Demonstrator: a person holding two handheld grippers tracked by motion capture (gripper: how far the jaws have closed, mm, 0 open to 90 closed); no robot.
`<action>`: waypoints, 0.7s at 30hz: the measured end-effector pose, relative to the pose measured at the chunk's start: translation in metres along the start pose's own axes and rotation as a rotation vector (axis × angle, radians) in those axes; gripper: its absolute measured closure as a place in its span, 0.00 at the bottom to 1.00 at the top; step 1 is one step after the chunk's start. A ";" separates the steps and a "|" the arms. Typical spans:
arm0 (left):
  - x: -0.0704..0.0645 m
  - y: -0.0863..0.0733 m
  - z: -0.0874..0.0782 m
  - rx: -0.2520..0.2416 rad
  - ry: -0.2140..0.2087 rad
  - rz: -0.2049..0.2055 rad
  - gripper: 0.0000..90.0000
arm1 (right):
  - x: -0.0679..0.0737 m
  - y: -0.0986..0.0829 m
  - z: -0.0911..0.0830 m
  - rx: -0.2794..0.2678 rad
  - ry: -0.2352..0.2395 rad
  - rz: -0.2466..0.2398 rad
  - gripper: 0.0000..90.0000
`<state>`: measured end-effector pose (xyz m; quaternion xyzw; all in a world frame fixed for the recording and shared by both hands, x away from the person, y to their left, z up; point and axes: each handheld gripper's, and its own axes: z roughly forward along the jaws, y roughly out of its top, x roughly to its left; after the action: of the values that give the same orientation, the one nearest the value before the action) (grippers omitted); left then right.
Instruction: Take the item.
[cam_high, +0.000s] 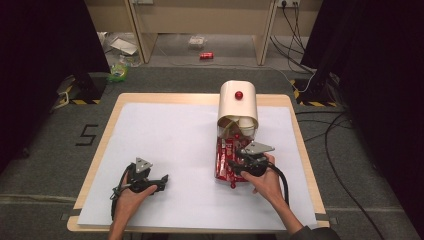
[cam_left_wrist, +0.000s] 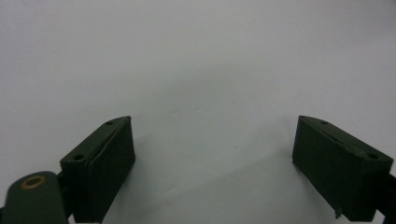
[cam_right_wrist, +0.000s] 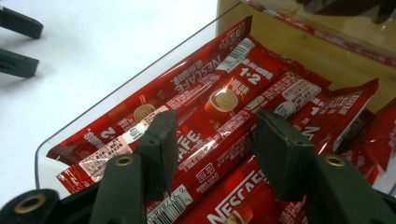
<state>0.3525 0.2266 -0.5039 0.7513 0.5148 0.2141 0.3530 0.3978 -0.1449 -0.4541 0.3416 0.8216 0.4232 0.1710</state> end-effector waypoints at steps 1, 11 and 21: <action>0.000 0.000 0.000 0.000 0.000 0.000 0.14 | -0.001 -0.001 0.000 -0.004 0.009 0.006 0.57; 0.000 0.000 0.000 -0.001 -0.001 -0.002 0.14 | 0.001 -0.003 -0.004 -0.038 -0.001 -0.031 0.86; 0.001 0.000 0.000 -0.002 -0.003 -0.005 0.14 | 0.001 0.001 -0.011 -0.073 -0.035 -0.076 0.98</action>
<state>0.3526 0.2271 -0.5039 0.7501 0.5159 0.2126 0.3550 0.3907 -0.1504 -0.4470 0.3111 0.8149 0.4399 0.2134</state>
